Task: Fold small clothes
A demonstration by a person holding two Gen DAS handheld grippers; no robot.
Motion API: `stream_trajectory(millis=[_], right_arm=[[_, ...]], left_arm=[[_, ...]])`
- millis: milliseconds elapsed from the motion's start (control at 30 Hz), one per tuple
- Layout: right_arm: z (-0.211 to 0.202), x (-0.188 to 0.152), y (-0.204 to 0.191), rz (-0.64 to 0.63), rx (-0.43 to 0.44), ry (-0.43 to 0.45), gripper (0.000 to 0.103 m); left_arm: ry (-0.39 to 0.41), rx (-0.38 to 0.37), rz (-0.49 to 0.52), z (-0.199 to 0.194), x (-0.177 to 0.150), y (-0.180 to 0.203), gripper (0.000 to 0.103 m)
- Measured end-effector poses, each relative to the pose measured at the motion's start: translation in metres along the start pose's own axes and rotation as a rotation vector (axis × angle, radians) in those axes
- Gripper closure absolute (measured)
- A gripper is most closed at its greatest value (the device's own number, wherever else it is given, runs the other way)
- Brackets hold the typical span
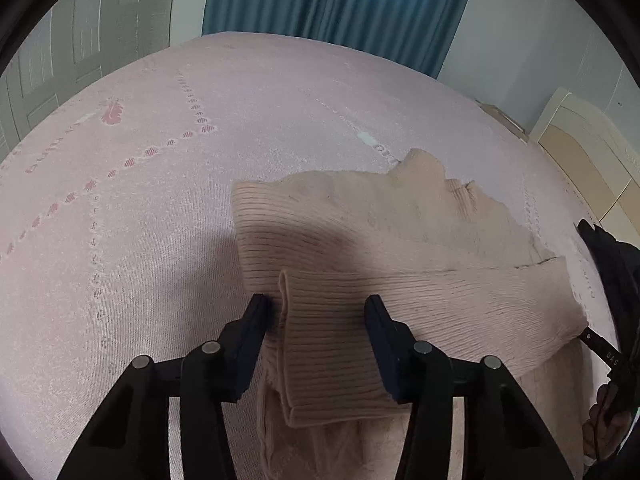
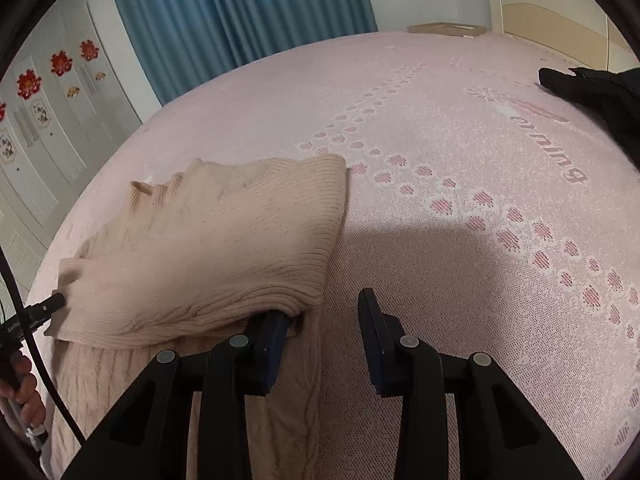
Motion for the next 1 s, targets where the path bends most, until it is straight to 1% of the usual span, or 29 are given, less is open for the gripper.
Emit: stream_trajectory(millis=[33, 67, 100, 133, 167, 233, 300, 367, 467, 633, 700, 800, 867, 933, 1000], right_arm=[[0.001, 0.000, -0.002, -0.010, -0.007, 0.000, 0.069], [0.002, 0.000, -0.003, -0.015, -0.010, 0.000, 0.069], [0.002, -0.001, -0.003, -0.018, -0.011, 0.000, 0.069], [0.002, 0.000, -0.003, -0.019, -0.010, -0.001, 0.069], [0.001, 0.000, -0.002, -0.016, -0.007, 0.000, 0.069], [0.000, 0.000, -0.002, -0.010, 0.004, 0.004, 0.068], [-0.001, 0.000, -0.001, -0.008, 0.007, 0.003, 0.068], [-0.002, 0.000, -0.002, -0.010, 0.008, 0.005, 0.068], [-0.001, 0.000, -0.004, -0.020, 0.007, 0.006, 0.067], [0.000, -0.001, -0.003, -0.015, 0.014, 0.004, 0.067], [0.000, -0.001, -0.003, -0.011, 0.020, 0.005, 0.067], [-0.002, 0.002, -0.003, -0.009, 0.032, 0.013, 0.067], [-0.005, 0.005, -0.006, -0.023, 0.036, 0.033, 0.067], [-0.005, 0.004, -0.009, -0.046, 0.019, 0.039, 0.067], [-0.001, 0.003, -0.011, -0.063, 0.000, 0.019, 0.066]], left_arm=[[0.008, 0.018, 0.011, 0.000, 0.002, 0.001, 0.070], [0.014, 0.026, 0.017, -0.001, 0.003, 0.001, 0.074], [0.026, 0.029, 0.020, -0.004, 0.005, 0.001, 0.082], [0.044, 0.030, 0.019, -0.008, 0.008, 0.001, 0.086], [0.052, 0.032, 0.020, -0.011, 0.010, 0.000, 0.087], [0.074, 0.057, 0.030, -0.018, 0.011, 0.000, 0.091], [0.064, 0.062, 0.055, -0.019, 0.008, 0.002, 0.091], [0.048, 0.043, 0.073, -0.018, 0.004, 0.006, 0.091], [0.022, 0.020, 0.070, -0.012, 0.003, 0.010, 0.091], [0.020, 0.018, 0.043, 0.000, 0.007, 0.012, 0.090], [0.039, 0.001, 0.045, -0.002, 0.008, 0.014, 0.097], [0.123, -0.003, 0.051, -0.017, 0.024, 0.017, 0.098], [0.157, -0.008, 0.041, -0.023, 0.040, 0.018, 0.098], [0.172, 0.016, 0.053, -0.021, 0.053, 0.021, 0.098], [0.153, 0.048, 0.078, -0.013, 0.053, 0.023, 0.097]])
Point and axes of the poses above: each gripper's, at about its wrist camera, not at the fingertips, and z roughly the way its jaws point, y to its right, x to its top, the point moved 5 cm from there along z, roughly the way its jaws point, and after that the axes turned 5 degrees about x, right-handed, at the moved point
